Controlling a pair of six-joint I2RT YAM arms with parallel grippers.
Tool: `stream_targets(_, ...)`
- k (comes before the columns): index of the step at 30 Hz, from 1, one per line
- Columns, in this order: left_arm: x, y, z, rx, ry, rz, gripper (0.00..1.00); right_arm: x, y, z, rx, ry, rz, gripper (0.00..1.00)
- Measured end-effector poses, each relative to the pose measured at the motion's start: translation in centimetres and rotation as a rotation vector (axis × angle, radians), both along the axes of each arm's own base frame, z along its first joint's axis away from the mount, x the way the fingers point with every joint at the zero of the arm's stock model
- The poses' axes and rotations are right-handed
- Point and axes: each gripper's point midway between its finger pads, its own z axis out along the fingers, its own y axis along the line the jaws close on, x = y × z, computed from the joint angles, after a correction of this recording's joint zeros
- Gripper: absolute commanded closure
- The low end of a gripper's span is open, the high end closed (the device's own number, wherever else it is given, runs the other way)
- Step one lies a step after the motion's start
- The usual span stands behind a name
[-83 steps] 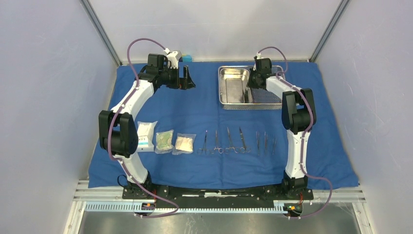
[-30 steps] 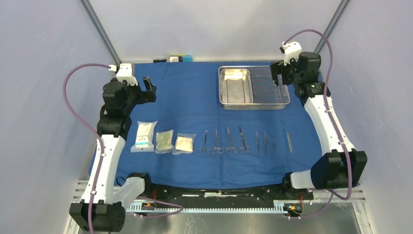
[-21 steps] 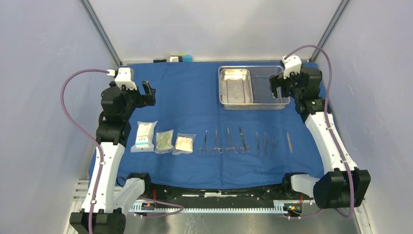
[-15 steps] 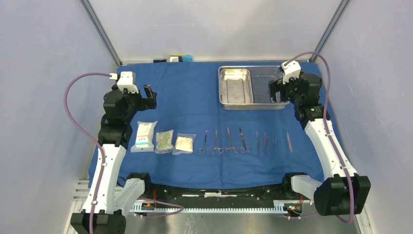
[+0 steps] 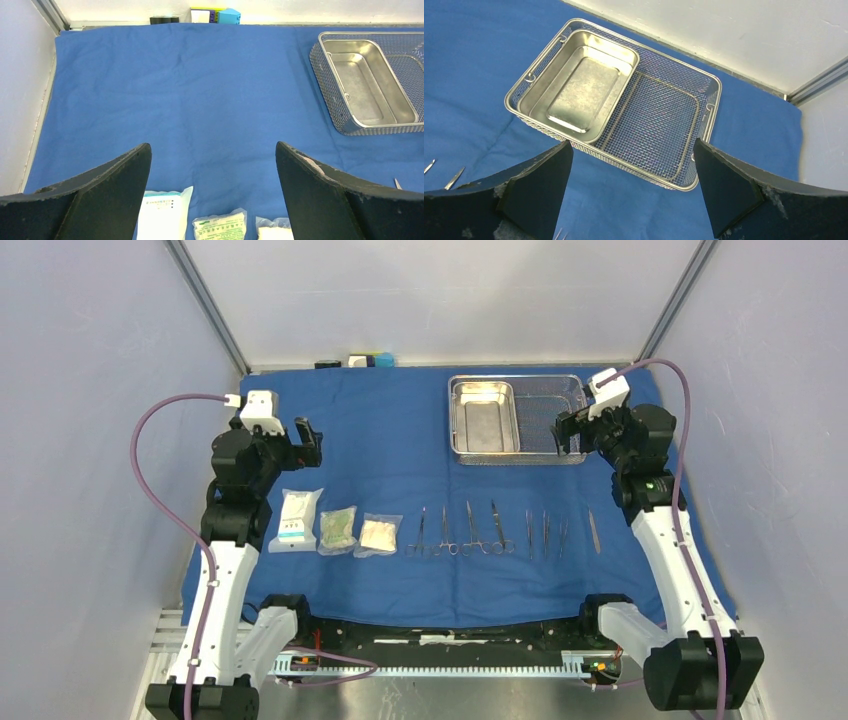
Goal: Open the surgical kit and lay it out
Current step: Reset both arms
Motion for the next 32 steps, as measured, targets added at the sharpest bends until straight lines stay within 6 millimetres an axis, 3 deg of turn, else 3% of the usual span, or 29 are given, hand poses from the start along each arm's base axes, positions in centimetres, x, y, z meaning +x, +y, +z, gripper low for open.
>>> stream_targets(32, -0.27, -0.53, -0.32, -0.013, 0.016, -0.027, 0.0, -0.34, 0.88, -0.41, 0.017, 0.008, 0.062, 0.02)
